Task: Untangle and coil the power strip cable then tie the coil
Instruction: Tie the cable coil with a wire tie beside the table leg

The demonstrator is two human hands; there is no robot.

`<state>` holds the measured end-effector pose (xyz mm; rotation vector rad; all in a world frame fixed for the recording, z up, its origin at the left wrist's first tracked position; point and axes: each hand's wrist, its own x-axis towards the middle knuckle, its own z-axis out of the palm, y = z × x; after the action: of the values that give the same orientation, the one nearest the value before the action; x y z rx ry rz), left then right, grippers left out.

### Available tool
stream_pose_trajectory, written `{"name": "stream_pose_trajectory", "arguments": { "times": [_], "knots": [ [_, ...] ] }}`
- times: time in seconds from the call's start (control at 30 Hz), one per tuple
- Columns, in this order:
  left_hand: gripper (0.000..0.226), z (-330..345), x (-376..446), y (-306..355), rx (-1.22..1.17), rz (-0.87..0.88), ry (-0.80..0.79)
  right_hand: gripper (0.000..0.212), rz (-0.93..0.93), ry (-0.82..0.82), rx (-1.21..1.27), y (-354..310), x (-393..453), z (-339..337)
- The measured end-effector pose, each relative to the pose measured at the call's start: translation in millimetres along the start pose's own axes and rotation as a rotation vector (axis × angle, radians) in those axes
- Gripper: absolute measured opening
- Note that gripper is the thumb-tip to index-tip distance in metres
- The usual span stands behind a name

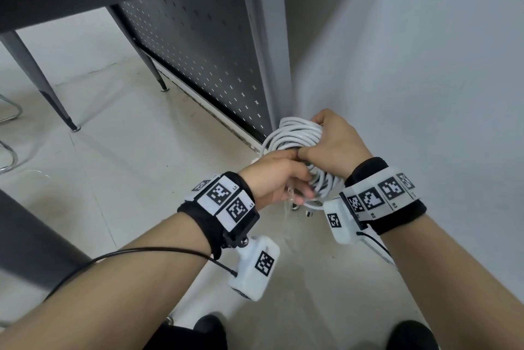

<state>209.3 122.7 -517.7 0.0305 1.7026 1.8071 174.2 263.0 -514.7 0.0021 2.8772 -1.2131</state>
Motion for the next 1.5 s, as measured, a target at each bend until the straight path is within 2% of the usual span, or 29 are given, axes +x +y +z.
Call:
{"name": "stream_pose_trajectory", "arguments": {
  "times": [0.17,0.37,0.57,0.73,0.8,0.9,1.0,1.07,1.13,1.17,1.27,1.37,1.5],
  "knots": [
    [0.011,0,1,2,-0.093,-0.022,-0.04,0.051,-0.008,-0.048,-0.016,-6,-6,0],
    [0.038,-5,-3,3,-0.265,0.0,-0.111,0.057,-0.033,-0.159,0.05,-12,-7,-12],
    [0.035,-3,-2,3,-0.281,0.036,-0.061,0.05,-0.034,-0.255,0.152,-14,-12,-18],
    [0.043,-2,0,4,-0.29,0.016,-0.052,0.063,-0.012,-0.238,0.147,-21,-16,-20],
    [0.045,-3,1,3,-0.282,0.014,-0.056,0.054,-0.016,-0.227,0.214,-21,-15,-23],
    [0.044,-5,3,2,-0.242,0.063,-0.042,0.02,0.0,-0.141,0.331,-17,-10,-26],
    [0.04,-7,4,1,-0.172,0.145,-0.043,0.025,0.054,-0.019,0.41,-9,-9,-23],
    [0.048,-10,4,1,-0.157,0.143,-0.013,0.027,0.099,0.007,0.402,-5,-6,-19],
    [0.051,-12,5,2,-0.15,0.135,0.012,0.01,0.157,0.021,0.415,3,0,-17],
    [0.054,-13,4,3,-0.153,0.138,0.021,0.012,0.187,0.021,0.419,5,3,-17],
    [0.062,-14,3,6,-0.168,0.159,0.001,0.044,0.235,-0.059,0.439,8,7,-19],
    [0.059,-14,2,7,-0.173,0.172,-0.025,0.046,0.266,-0.122,0.443,9,7,-20],
    [0.044,-13,2,4,-0.171,0.158,-0.057,0.044,0.276,-0.148,0.375,10,9,-18]
  ]
}}
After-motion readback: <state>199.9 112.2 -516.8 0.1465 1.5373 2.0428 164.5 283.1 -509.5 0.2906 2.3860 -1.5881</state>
